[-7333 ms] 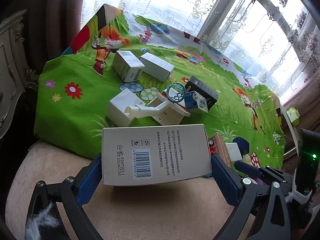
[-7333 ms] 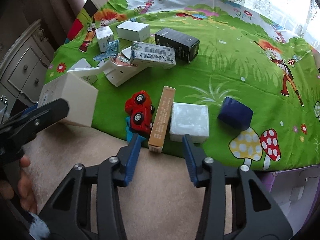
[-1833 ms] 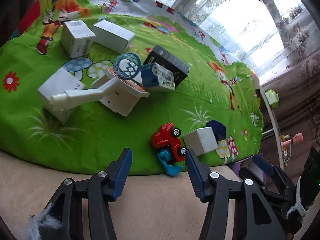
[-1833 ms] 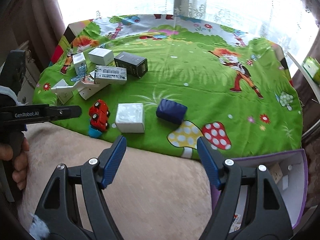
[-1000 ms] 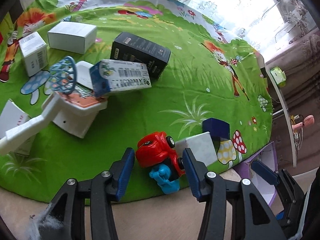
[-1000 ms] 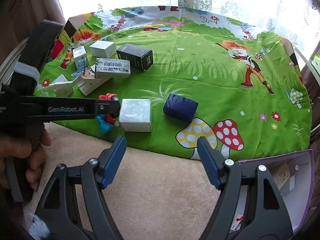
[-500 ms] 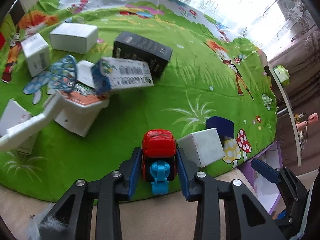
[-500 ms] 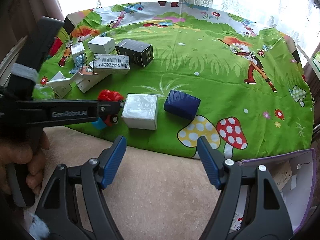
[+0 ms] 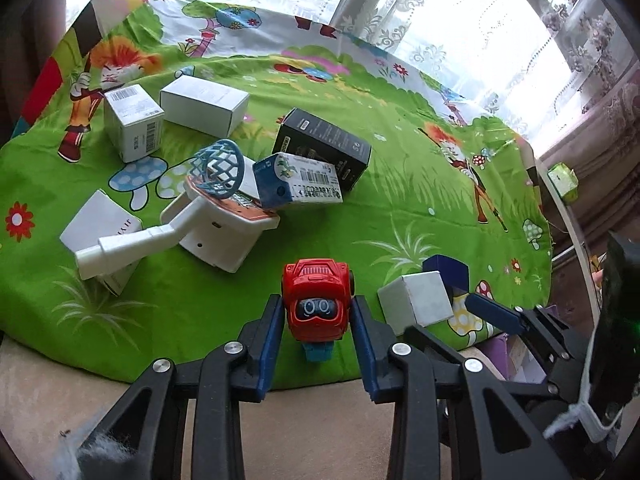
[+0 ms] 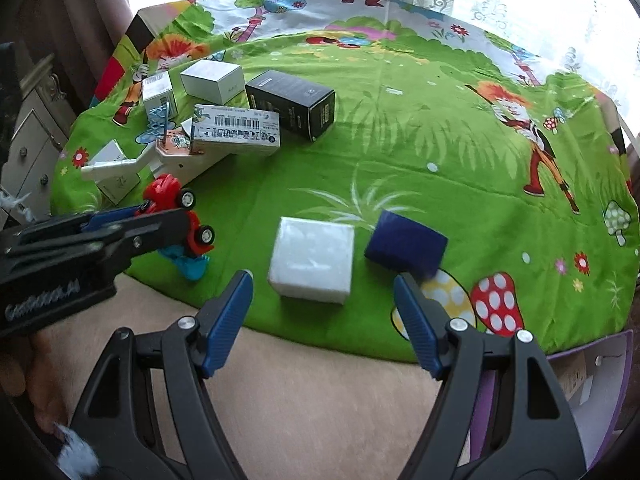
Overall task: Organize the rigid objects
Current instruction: 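Grasp the white cube with the right tool while the left tool holds the car, then carry car and cube over the purple box and open both tools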
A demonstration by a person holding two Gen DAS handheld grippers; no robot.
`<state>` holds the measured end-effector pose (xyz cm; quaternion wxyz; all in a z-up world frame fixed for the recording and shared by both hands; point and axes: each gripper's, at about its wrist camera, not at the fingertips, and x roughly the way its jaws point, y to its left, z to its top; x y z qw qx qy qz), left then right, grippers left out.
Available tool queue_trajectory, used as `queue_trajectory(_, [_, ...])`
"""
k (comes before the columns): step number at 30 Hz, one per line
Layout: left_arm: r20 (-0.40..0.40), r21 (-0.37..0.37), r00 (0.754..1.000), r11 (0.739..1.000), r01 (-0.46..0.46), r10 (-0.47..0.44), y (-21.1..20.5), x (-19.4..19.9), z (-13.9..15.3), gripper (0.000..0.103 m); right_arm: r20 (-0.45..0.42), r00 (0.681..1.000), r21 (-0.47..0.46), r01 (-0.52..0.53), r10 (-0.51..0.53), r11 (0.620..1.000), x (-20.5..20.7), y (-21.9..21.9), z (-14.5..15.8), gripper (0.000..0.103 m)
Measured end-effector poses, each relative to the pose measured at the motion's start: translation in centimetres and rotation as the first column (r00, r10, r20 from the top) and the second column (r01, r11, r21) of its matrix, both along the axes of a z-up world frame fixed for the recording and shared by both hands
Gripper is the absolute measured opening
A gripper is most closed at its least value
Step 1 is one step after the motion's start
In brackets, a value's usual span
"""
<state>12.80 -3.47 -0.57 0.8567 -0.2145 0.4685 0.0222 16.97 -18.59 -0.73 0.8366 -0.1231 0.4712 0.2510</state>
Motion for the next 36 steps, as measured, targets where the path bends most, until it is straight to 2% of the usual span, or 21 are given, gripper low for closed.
queue_trajectory(3, [0.01,-0.004,1.0,1.0,-0.005,0.005,0.0,-0.2,0.1,0.035,0.0,1.0,-0.008,0.004,-0.004,1.0,0.5,0.5,-0.2,0.074])
queue_trajectory(5, [0.015,-0.004,1.0,1.0,-0.007,0.007,-0.1,-0.2,0.2,0.035,-0.007,1.0,-0.014,0.003,-0.003,1.0,0.8,0.7,-0.5,0.062])
queue_trajectory(6, [0.019,-0.007,1.0,1.0,-0.005,0.005,-0.2,-0.2,0.2,0.035,-0.015,1.0,-0.015,0.0,0.0,1.0,0.8,0.7,-0.7,0.052])
queue_trajectory(7, [0.022,-0.008,1.0,1.0,-0.003,0.003,-0.3,-0.2,0.3,0.035,-0.022,1.0,-0.015,-0.002,0.002,1.0,0.9,0.8,-0.8,0.048])
queue_trajectory(15, [0.067,-0.023,0.997,0.999,0.031,-0.029,-1.6,-1.1,1.5,0.035,0.059,0.998,0.031,0.034,-0.035,0.999,-0.5,-0.8,1.0,0.048])
queue_trajectory(24, [0.099,-0.044,0.988,0.991,0.124,-0.12,-5.2,-1.6,2.7,0.035,0.101,0.984,0.092,0.138,-0.147,0.986,-2.7,-6.3,2.9,0.048])
queue_trajectory(31, [0.134,-0.061,0.965,0.97,0.237,-0.227,-9.4,-1.8,3.5,0.035,0.116,0.966,0.104,0.22,-0.232,0.97,-4.4,-11.8,3.4,0.048])
queue_trajectory(36, [0.157,-0.057,0.936,0.943,0.328,-0.316,-12.8,-1.9,4.1,0.035,0.108,0.942,0.113,0.306,-0.317,0.945,-5.3,-16.5,3.5,0.048])
